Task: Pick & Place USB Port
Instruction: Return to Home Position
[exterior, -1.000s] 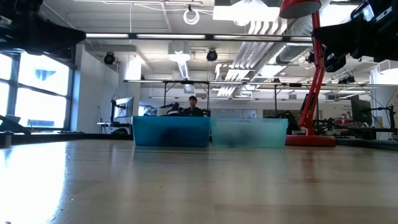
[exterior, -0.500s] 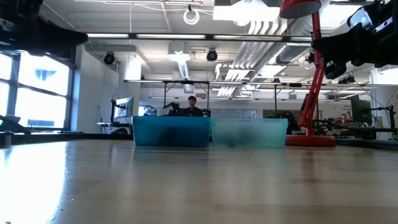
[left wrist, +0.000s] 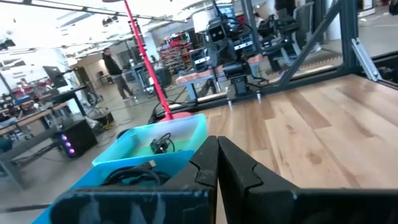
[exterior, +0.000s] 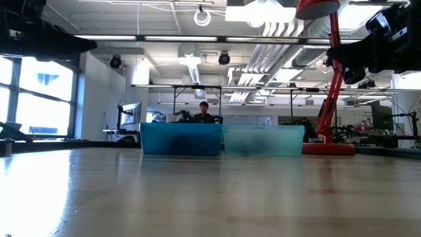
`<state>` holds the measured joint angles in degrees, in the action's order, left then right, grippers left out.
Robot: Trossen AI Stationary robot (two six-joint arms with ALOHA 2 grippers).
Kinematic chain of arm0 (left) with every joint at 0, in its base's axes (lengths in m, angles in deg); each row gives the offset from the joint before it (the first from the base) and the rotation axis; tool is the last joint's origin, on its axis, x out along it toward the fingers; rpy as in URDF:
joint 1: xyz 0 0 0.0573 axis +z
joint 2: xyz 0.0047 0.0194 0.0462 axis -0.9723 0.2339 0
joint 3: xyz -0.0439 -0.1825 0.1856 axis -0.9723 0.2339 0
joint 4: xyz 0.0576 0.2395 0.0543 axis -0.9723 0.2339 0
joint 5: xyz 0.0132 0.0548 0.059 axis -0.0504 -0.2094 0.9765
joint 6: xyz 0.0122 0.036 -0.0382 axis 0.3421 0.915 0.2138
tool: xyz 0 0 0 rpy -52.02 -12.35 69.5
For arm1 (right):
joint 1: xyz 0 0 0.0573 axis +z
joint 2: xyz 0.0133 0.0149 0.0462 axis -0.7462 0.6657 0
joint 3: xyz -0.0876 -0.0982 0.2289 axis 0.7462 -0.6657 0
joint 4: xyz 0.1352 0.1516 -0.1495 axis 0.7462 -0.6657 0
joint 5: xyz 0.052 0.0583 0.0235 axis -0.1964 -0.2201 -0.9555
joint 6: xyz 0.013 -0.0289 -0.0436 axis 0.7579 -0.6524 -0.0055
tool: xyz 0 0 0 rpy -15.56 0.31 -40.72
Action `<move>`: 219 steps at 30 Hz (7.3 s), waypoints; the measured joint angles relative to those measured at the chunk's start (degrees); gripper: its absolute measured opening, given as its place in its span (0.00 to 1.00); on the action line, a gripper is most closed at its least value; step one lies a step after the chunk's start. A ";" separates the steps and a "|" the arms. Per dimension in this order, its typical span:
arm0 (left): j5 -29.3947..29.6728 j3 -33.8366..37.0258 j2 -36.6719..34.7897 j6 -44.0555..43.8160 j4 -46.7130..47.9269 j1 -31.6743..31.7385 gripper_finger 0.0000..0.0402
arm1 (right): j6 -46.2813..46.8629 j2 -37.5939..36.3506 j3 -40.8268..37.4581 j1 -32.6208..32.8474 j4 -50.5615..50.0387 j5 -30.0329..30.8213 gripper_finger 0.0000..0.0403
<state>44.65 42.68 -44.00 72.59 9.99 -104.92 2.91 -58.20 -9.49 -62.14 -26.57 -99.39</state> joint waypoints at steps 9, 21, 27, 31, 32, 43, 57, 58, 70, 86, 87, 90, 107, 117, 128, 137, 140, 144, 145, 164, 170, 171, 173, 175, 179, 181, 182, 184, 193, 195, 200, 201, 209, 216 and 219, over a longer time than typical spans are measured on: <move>-3.08 0.00 2.08 -1.75 -0.02 0.00 0.00 | 0.11 0.00 0.00 -5.55 -0.19 -5.36 0.00; -13.37 0.00 5.38 -4.55 0.02 0.00 0.00 | 1.25 0.00 -0.02 -10.28 -0.15 -11.14 0.00; -25.17 0.00 3.17 -6.93 1.15 0.00 0.00 | 3.00 0.00 -0.02 -10.92 -0.14 -12.47 0.00; -27.76 0.00 1.26 -6.57 1.40 -0.02 0.00 | 3.10 0.00 -0.02 -10.92 -0.14 -12.47 0.00; -26.86 0.00 0.85 -5.41 1.39 -0.02 0.00 | 3.14 0.00 -0.02 -10.92 -0.14 -12.44 0.00; -19.84 0.02 -0.21 -1.80 0.50 0.00 0.00 | 3.13 0.00 -0.04 -10.90 -0.14 -12.24 0.00; -23.34 0.02 -0.22 -3.55 0.92 -0.07 0.00 | 4.34 -0.02 -0.04 -10.88 -1.42 -6.07 0.00; -23.34 0.02 -0.22 -2.90 0.92 -0.07 0.00 | 4.35 -0.02 -0.04 -10.88 -1.42 -5.93 0.00; -23.32 0.02 -0.22 -2.40 0.90 -0.07 0.00 | 4.44 -0.02 -0.04 -10.88 -1.41 -6.17 0.00; -16.65 -0.21 -0.13 -2.79 0.87 4.56 0.00 | 4.44 0.00 -0.04 -1.96 -1.41 -6.28 0.00; -16.66 -0.22 -0.13 -2.80 0.92 5.30 0.00 | 4.44 0.00 -0.04 -1.08 -1.41 -6.28 0.00; -16.68 -0.22 -0.13 -2.80 0.76 7.48 0.00 | 4.44 0.00 -0.04 0.79 -1.41 -6.32 0.00; -16.72 -0.24 -0.13 -2.82 0.92 18.34 0.00 | 4.44 0.00 -0.04 2.54 -1.41 -6.19 0.00; -16.72 -0.24 -0.13 -2.82 0.91 18.34 0.00 | 4.44 0.00 -0.04 -0.21 -1.41 -6.21 0.00; -16.74 -0.24 -0.13 -2.82 0.91 18.34 0.00 | 4.43 0.00 -0.04 -0.39 -1.41 -6.21 0.00; -16.74 -0.24 -0.13 -2.82 0.91 18.34 0.00 | 4.44 0.00 -0.04 -0.39 -1.41 -6.21 0.00; -16.74 -0.24 -0.13 -2.82 0.92 18.34 0.00 | 4.44 0.00 -0.04 -0.39 -1.41 -6.21 0.00; -16.74 -0.26 -0.11 -2.82 0.92 18.34 0.00 | 4.44 0.00 -0.04 -0.39 -1.41 -6.21 0.00; -16.74 -0.26 -0.11 -2.82 0.92 18.34 0.00 | 4.44 0.00 -0.04 -0.39 -1.41 -6.21 0.00; -16.74 -0.26 -0.11 -2.82 0.92 18.34 0.00 | 4.43 0.00 -0.04 -0.39 -1.41 -6.21 0.00; -16.76 -0.26 -0.11 -2.82 0.90 18.34 0.00 | 4.44 0.00 -0.04 -0.39 -1.42 -6.21 0.00; -16.75 -0.26 -0.11 -2.83 0.91 18.34 0.00 | 4.44 0.00 -0.04 -0.39 -1.41 -6.21 0.00; -16.75 -0.26 -0.11 -2.82 0.92 18.34 0.00 | 4.44 0.00 -0.04 -0.39 -1.41 -6.21 0.00; -16.76 -0.26 -0.11 -2.82 0.92 18.34 0.00 | 4.43 0.00 -0.04 -0.39 -1.41 -6.21 0.00; -16.74 -0.26 -0.11 -2.82 0.92 18.34 0.00 | 4.44 0.00 -0.04 -0.39 -1.42 -6.21 0.00; -16.76 -0.26 -0.11 -2.83 0.91 18.34 0.00 | 4.44 0.00 -0.04 -0.39 -1.42 -6.21 0.00; -16.76 -0.26 -0.11 -2.83 0.92 18.34 0.00 | 4.44 0.00 -0.04 -0.39 -1.41 -6.21 0.00; -16.74 -0.26 -0.11 -2.82 0.92 18.34 0.00 | 4.44 0.00 -0.04 -0.39 -1.41 -6.21 0.00; -16.75 -0.26 -0.11 -2.83 0.91 18.34 0.00 | 4.44 0.00 -0.04 -0.39 -1.41 -6.21 0.00; -16.75 -0.26 -0.12 -2.83 0.91 18.34 0.00 | 4.44 0.00 -0.04 -0.39 -1.43 -6.21 0.00; -16.76 -0.26 -0.11 -2.82 0.92 18.34 0.00 | 4.44 0.00 -0.04 -0.39 -1.41 -6.21 0.00; -16.76 -0.26 -0.11 -2.83 0.90 18.34 0.00 | 4.44 0.00 -0.04 -0.39 -1.43 -6.21 0.00; -16.76 -0.26 -0.11 -2.82 0.90 18.34 0.00 | 4.44 -0.01 -0.04 -0.39 -1.42 -6.21 0.00; -16.76 -0.26 -0.11 -2.83 0.91 18.34 0.00 | 4.44 -0.02 -0.04 -0.39 -1.43 -6.21 0.00; -16.76 -0.26 -0.11 -2.82 0.90 18.34 0.00 | 4.44 -0.02 -0.04 -0.39 -1.41 -6.21 0.00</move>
<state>27.89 42.42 -44.11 69.77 10.89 -86.58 7.35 -58.23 -9.54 -62.53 -27.98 -105.60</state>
